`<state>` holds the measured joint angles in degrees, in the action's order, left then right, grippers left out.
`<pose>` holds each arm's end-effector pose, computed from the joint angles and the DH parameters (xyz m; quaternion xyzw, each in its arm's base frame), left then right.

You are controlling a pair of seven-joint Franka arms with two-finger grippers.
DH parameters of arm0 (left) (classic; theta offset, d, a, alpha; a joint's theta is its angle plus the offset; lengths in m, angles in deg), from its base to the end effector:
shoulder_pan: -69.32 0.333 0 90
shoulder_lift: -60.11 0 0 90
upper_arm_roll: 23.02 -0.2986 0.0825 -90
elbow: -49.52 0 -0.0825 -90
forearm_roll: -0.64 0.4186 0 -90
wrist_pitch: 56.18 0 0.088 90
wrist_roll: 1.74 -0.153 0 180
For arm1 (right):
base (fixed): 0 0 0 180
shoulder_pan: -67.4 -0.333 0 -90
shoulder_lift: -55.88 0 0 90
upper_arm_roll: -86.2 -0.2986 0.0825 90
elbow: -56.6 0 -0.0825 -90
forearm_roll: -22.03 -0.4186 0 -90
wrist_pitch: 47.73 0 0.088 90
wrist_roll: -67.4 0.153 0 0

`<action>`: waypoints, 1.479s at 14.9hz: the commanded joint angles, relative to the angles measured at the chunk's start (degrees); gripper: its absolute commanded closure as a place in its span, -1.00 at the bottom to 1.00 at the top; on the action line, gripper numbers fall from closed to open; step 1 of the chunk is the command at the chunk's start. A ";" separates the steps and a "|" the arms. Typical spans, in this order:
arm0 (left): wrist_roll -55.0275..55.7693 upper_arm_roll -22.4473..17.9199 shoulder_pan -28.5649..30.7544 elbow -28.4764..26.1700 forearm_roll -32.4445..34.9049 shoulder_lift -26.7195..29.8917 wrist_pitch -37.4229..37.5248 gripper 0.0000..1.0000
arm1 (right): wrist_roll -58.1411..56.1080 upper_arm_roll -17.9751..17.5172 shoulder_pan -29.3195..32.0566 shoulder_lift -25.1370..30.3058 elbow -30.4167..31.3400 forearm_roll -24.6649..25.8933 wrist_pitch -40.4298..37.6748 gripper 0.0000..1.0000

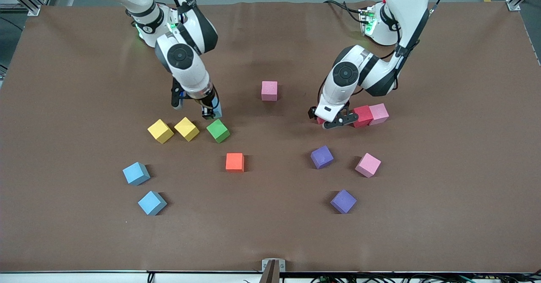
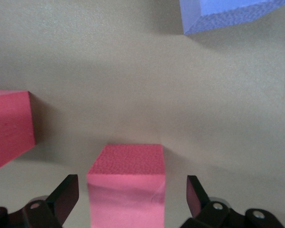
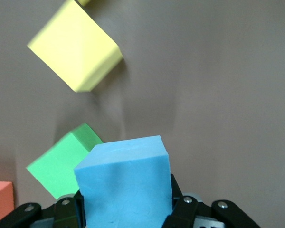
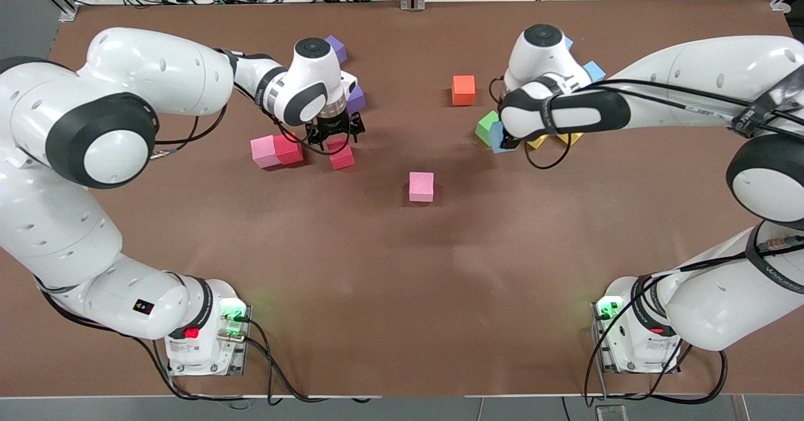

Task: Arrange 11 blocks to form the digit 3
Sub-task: 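Set the red cube beside the pink cube with the left gripper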

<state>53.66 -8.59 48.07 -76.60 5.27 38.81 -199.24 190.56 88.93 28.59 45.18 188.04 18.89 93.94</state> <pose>0.4492 -0.3328 0.1204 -0.9887 -0.1452 0.0376 0.0065 0.4405 0.3216 0.1776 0.7101 -0.7040 -0.0130 0.0016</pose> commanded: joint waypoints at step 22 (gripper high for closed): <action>62.59 3.59 -9.51 0.17 -0.32 3.20 7.89 0.32 | 20.98 0.52 -17.80 -11.01 -2.06 -0.20 8.36 1.00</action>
<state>107.67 -5.00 39.88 -76.30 5.27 42.47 -190.17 210.06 88.93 11.69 35.68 187.07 18.88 101.68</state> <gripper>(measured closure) 0.449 0.379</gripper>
